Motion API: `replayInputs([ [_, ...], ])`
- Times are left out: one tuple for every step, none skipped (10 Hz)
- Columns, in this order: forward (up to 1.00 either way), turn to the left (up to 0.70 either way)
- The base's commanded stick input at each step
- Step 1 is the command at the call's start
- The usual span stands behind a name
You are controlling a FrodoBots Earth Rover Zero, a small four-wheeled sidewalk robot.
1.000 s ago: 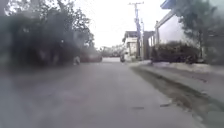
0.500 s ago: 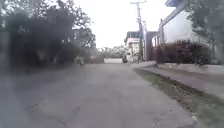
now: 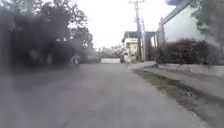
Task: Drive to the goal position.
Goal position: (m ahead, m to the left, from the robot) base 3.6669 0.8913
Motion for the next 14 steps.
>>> replayInputs([
  [1.0,0.0],
  [1.0,0.0],
  [1.0,0.0],
  [1.0,0.0],
  [1.0,0.0],
  [1.0,0.0],
  [1.0,0.0],
  [1.0,0.0],
  [1.0,-0.01],
  [1.0,-0.1],
  [1.0,-0.19],
  [1.0,-0.27],
  [1.0,-0.36],
  [1.0,-0.35],
])
